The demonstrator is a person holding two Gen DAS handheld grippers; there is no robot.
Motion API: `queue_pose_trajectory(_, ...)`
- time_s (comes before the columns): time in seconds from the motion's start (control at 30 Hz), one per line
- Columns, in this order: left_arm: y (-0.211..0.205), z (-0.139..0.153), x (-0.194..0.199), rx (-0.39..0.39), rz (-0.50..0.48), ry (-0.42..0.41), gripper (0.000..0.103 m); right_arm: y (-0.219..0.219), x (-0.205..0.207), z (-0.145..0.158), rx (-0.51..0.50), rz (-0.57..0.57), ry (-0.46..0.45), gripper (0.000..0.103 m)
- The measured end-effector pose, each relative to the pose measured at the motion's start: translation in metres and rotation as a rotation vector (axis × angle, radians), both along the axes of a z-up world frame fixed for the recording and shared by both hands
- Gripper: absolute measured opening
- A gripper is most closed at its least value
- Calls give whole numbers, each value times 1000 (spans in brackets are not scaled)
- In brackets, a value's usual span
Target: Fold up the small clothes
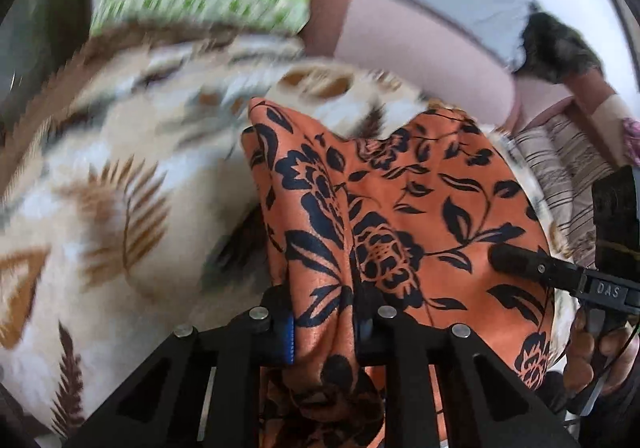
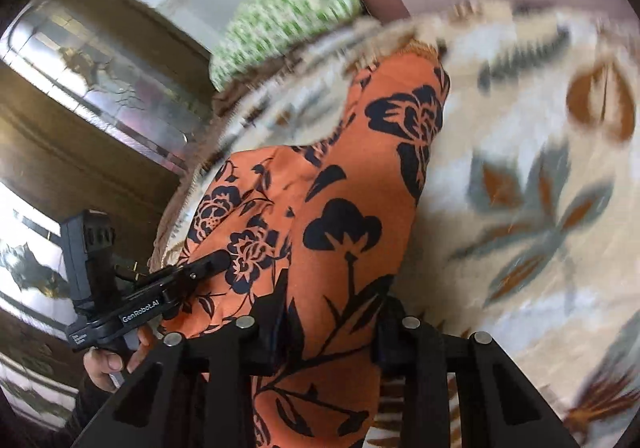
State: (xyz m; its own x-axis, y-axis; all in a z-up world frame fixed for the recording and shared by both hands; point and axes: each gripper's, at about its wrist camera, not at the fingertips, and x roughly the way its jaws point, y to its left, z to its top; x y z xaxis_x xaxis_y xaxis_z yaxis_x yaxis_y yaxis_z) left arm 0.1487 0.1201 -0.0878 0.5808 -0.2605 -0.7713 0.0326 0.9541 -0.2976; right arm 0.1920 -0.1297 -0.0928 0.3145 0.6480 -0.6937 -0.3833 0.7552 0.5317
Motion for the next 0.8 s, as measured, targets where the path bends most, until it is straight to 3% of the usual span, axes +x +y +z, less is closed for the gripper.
queue_pose_trajectory(0.1, -23, 32, 10, -9, -29, -86, 20, -28, 15, 39, 5, -26, -86, 35)
queue_pose_trajectory(0.23, -55, 42, 42, -22, -60, -114, 21, -71, 42, 49, 7, -85, -110, 35)
queue_pose_trajectory(0.4, -90, -15, 83, -37, -66, 3, 23, -108, 81, -12, 20, -123, 23, 35)
queue_pose_trajectory(0.5, -106, -69, 100, 1, -56, 126, 35, -125, 95, -68, -48, -212, 116, 43)
queue_pose_trajectory(0.57, -103, -88, 100, 22, -34, 172, 64, -131, 91, -87, -100, -255, 147, 59)
queue_pose_trajectory(0.63, -90, -81, 91, 5, 6, 142, 72, -129, 83, -78, -164, -262, 83, 61)
queue_pose_trajectory(0.7, -77, -69, 84, 15, 20, 113, 72, -130, 72, -59, -219, -300, 29, 62)
queue_pose_trajectory(0.8, -65, -43, 65, 5, 23, 41, 72, -135, 51, -17, -157, -334, -61, 62)
